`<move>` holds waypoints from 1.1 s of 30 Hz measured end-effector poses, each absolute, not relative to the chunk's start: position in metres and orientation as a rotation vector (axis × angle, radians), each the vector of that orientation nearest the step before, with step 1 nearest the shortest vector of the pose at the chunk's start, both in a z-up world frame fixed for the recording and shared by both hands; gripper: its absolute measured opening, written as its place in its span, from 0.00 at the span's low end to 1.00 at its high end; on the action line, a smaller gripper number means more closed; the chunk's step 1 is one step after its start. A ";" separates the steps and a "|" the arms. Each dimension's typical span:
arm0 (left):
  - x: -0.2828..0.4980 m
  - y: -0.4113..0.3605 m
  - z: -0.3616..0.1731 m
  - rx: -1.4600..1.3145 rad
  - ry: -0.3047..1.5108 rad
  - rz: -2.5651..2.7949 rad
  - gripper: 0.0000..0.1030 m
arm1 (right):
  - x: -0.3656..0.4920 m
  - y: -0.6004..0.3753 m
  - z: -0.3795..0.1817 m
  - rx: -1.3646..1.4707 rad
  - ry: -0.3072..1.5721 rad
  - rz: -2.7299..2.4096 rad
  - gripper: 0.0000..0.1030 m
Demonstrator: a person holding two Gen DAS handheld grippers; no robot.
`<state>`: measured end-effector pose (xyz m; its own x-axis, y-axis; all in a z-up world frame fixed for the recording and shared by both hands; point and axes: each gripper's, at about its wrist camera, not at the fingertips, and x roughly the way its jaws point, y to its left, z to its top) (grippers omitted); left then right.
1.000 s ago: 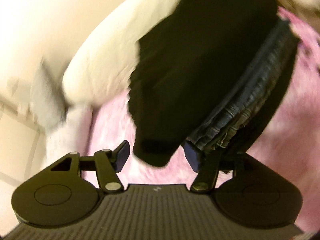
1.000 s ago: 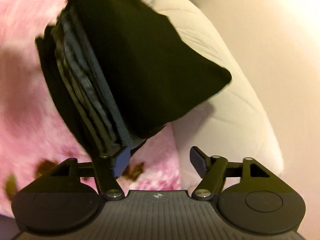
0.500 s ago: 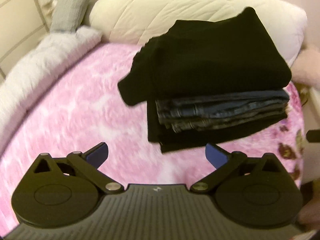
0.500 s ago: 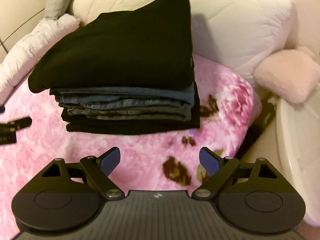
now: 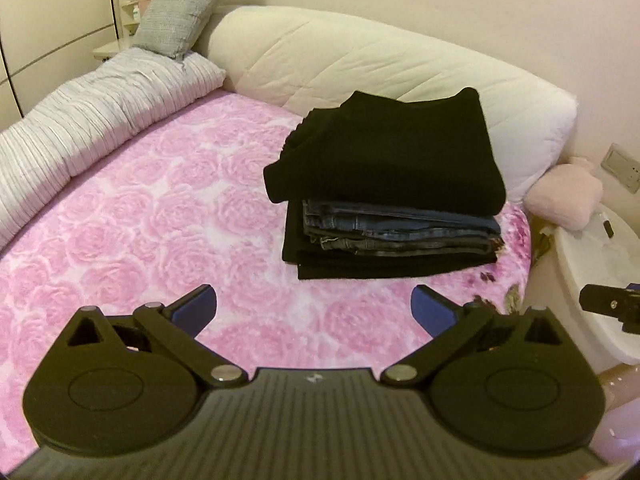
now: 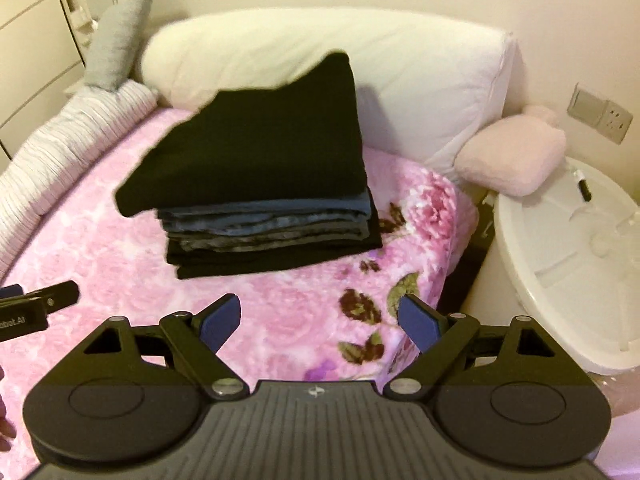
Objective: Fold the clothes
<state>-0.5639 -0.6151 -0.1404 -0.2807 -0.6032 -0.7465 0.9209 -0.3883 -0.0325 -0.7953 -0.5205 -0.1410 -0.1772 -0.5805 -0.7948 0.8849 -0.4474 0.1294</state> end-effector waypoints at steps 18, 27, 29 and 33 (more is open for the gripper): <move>-0.540 -0.573 -0.084 0.706 0.536 -1.842 0.99 | -0.751 -0.476 -0.078 0.899 0.416 -1.840 0.86; -0.542 -0.572 -0.081 0.697 0.531 -1.862 0.99 | -0.746 -0.471 -0.072 0.884 0.417 -1.855 0.86; -0.543 -0.571 -0.082 0.704 0.522 -1.870 0.99 | -0.745 -0.471 -0.072 0.885 0.420 -1.857 0.86; -0.544 -0.572 -0.085 0.723 0.532 -1.867 0.99 | -0.742 -0.470 -0.070 0.882 0.428 -1.859 0.86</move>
<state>-0.5443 -0.5719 -0.0852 -0.2996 -0.6578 -0.6910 0.9233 -0.3824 -0.0364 -0.7423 -0.4700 -0.0705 -0.2413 -0.6341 -0.7347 0.8915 -0.4439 0.0904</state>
